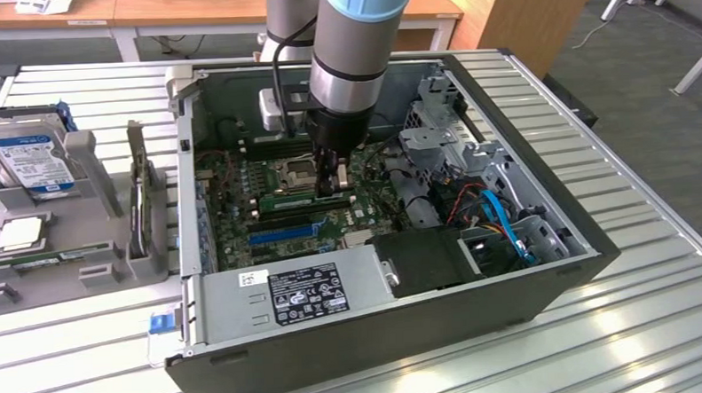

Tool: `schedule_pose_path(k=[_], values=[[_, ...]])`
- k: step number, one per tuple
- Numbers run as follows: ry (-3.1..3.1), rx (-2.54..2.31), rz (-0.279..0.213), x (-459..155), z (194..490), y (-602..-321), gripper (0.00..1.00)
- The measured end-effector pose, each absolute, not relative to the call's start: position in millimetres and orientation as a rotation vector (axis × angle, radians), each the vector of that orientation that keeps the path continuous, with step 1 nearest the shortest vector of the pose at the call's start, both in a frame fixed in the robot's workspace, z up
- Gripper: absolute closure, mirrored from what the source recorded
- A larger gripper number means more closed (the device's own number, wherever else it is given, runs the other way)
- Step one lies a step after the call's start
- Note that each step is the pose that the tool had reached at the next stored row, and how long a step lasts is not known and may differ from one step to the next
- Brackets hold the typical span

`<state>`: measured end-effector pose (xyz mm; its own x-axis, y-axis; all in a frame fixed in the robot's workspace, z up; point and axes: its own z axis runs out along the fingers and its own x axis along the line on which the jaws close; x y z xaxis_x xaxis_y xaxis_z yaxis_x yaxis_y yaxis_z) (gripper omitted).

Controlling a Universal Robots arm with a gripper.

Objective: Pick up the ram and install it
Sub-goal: 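Insert the ram into the slot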

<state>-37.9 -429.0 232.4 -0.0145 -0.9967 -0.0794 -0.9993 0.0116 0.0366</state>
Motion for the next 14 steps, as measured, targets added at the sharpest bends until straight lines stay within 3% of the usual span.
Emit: schedule_pose_path(k=[14], values=[[2.209, -2.186, 0.129, -37.9, 232.4, -429.1, 0.89]])
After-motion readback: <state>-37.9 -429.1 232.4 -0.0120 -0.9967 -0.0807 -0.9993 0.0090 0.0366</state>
